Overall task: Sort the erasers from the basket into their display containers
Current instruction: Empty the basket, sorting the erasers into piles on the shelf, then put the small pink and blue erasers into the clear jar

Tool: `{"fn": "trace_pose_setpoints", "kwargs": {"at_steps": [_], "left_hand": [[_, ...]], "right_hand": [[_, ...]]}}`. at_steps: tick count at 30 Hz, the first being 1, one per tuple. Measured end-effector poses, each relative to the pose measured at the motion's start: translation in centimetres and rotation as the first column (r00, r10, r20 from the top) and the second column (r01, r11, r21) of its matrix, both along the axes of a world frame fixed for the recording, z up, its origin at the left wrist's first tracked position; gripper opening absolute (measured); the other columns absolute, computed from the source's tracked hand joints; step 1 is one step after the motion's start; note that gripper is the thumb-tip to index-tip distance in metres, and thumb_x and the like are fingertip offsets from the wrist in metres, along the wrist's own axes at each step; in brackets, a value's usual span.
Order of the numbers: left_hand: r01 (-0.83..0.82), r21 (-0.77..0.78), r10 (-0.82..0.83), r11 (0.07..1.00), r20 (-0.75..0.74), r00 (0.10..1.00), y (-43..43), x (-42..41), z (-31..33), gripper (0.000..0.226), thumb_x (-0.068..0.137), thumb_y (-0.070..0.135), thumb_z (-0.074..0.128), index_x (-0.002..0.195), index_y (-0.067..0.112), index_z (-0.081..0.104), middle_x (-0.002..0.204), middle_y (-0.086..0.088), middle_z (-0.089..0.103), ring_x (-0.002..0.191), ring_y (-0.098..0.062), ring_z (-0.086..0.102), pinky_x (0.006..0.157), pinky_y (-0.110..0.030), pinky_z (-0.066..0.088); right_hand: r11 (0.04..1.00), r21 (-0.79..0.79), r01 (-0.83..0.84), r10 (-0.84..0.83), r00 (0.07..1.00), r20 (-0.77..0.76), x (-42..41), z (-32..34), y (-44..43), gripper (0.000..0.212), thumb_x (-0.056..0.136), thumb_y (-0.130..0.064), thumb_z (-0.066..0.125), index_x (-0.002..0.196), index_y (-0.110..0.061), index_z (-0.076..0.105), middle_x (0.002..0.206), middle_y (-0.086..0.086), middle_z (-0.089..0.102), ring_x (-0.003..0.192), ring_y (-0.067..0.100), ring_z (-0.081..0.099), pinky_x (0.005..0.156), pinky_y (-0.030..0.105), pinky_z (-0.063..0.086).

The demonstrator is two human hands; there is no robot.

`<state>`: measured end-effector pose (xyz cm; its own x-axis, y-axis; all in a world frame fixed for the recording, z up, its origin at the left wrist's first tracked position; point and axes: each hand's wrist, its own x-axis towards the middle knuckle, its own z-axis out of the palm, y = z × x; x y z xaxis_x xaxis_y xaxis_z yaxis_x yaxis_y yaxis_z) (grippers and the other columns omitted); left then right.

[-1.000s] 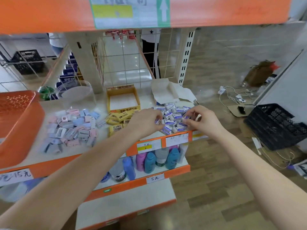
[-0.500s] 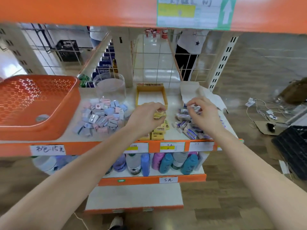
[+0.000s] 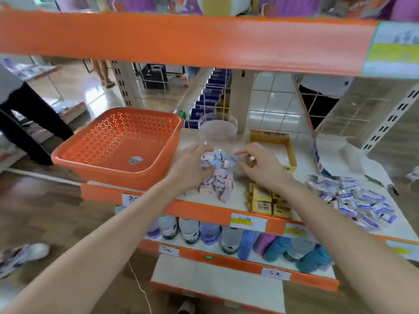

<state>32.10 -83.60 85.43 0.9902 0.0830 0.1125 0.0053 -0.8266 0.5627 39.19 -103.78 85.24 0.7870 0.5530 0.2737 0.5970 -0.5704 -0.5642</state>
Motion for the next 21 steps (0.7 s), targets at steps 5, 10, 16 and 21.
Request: {"fn": "trace_pose_setpoints", "kwargs": {"at_steps": [5, 10, 16, 21], "left_hand": [[0.031, -0.096, -0.048, 0.995, -0.175, 0.983, 2.0, -0.7, -0.4, 0.069, 0.088, 0.031, 0.065, 0.147, 0.022, 0.029, 0.15, -0.003, 0.029, 0.135, -0.02, 0.033, 0.098, -0.02, 0.025], [-0.002, -0.172, -0.028, 0.985, -0.174, 0.984, 2.6, -0.4, -1.2, 0.07, 0.088, 0.03, 0.067, 0.146, 0.021, 0.029, 0.151, -0.005, 0.028, 0.135, -0.019, 0.032, 0.091, -0.014, 0.023], [-0.026, -0.271, 0.004, 0.962, -0.083, 0.997, 3.2, -0.2, -1.6, 0.059, 0.089, 0.024, 0.065, 0.141, 0.018, 0.04, 0.144, -0.003, 0.038, 0.133, -0.017, 0.036, 0.093, -0.012, 0.025], [0.038, -0.218, -0.058, 0.975, -0.083, 0.995, 3.6, -0.8, -2.4, 0.068, 0.085, 0.04, 0.068, 0.144, 0.03, 0.034, 0.151, 0.003, 0.028, 0.138, -0.014, 0.024, 0.106, -0.021, 0.021]], "right_hand": [[0.946, -0.244, -0.214, 0.171, 0.968, -0.185, 0.1, 0.3, 3.5, 0.068, 0.08, -0.042, 0.069, 0.139, -0.028, 0.038, 0.139, -0.003, 0.039, 0.124, 0.011, 0.04, 0.101, 0.028, 0.035], [0.914, -0.305, -0.267, 0.201, 0.952, -0.23, 0.8, -0.7, 5.3, 0.088, 0.075, -0.037, 0.076, 0.146, -0.024, 0.027, 0.142, 0.002, 0.035, 0.127, 0.016, 0.039, 0.103, 0.026, 0.034], [0.944, -0.242, -0.224, 0.174, 0.962, -0.211, 1.7, -1.5, 5.9, 0.09, 0.07, -0.037, 0.079, 0.145, -0.03, 0.029, 0.135, 0.001, 0.045, 0.121, 0.016, 0.045, 0.098, 0.026, 0.039], [0.968, -0.198, -0.156, 0.123, 0.978, -0.171, 2.2, -1.7, 5.5, 0.074, 0.076, -0.029, 0.075, 0.14, -0.03, 0.039, 0.128, 0.0, 0.053, 0.109, 0.012, 0.05, 0.086, 0.02, 0.038]]}}
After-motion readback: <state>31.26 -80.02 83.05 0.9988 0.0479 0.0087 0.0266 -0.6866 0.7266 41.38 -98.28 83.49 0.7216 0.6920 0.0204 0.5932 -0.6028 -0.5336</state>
